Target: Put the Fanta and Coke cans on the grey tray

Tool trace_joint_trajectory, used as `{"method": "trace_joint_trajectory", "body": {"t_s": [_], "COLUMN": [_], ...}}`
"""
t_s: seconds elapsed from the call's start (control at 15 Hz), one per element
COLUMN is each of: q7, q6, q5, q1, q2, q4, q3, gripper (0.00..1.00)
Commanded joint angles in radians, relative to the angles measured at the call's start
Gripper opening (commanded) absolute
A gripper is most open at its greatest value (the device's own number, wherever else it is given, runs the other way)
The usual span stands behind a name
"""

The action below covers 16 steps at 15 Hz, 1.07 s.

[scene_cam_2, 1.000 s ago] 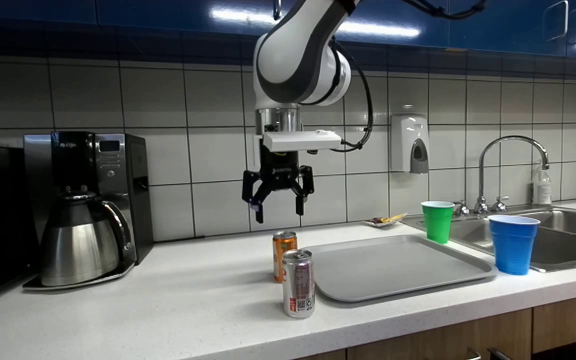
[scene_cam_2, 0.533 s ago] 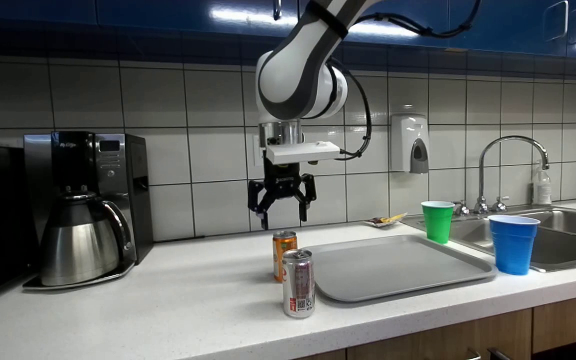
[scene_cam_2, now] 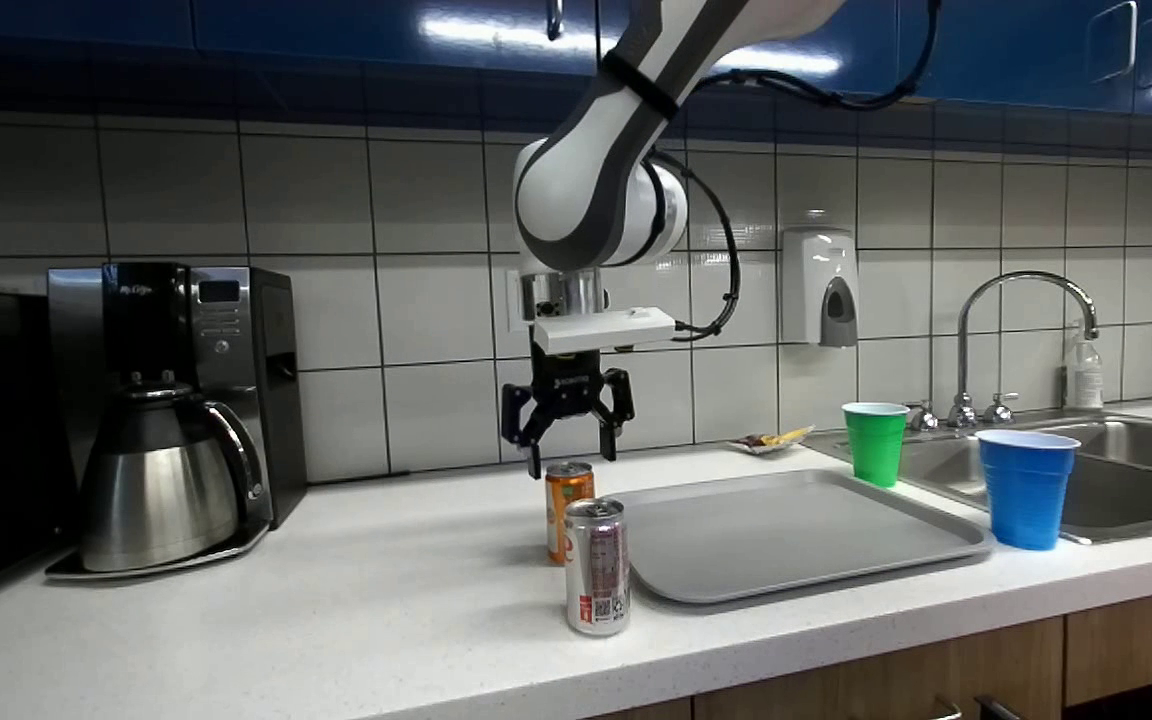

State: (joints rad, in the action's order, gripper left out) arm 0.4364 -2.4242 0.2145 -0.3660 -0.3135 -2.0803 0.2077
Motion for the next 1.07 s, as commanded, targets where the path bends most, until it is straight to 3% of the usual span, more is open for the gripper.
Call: {"method": "trace_joint_trajectory", "body": {"t_s": [0.0,0.93,1.0], "q7": [0.015,0.005,0.003], "q6": [0.016,0.013,0.013], "q5": [0.013,0.004,0.002], "q1": [-0.024,-0.051,-0.051], "q2": [-0.045,-0.136,-0.140], "q4": [0.050,0.120,0.123], "q3": [-0.023,-0.060,-0.060], "gripper": [1.00,1.00,0.78]}}
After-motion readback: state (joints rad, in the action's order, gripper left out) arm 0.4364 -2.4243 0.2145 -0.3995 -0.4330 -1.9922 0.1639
